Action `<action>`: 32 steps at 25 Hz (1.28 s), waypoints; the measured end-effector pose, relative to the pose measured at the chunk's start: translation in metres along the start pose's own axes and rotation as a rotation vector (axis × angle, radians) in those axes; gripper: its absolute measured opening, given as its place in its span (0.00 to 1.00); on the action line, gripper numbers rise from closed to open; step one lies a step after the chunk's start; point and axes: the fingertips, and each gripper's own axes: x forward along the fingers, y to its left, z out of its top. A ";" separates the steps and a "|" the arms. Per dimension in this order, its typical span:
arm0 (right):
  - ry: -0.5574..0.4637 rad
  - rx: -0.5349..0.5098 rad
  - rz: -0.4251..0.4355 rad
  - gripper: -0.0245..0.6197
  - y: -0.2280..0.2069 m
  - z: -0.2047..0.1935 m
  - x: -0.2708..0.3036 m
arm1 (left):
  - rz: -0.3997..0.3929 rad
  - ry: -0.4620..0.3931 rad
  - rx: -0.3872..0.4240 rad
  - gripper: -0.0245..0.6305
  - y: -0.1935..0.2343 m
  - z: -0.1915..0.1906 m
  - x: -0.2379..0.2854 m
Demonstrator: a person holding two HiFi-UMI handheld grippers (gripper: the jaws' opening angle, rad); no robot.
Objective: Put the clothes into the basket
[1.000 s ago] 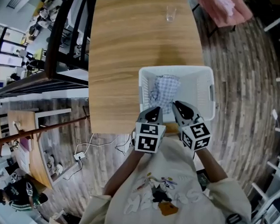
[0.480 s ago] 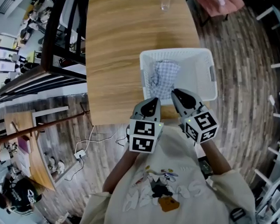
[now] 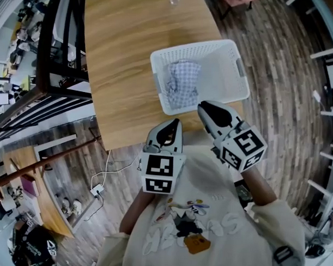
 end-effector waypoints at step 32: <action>-0.120 -0.019 -0.003 0.10 0.134 -0.031 -0.087 | -0.096 -0.150 -0.029 0.04 -0.031 -0.041 -0.104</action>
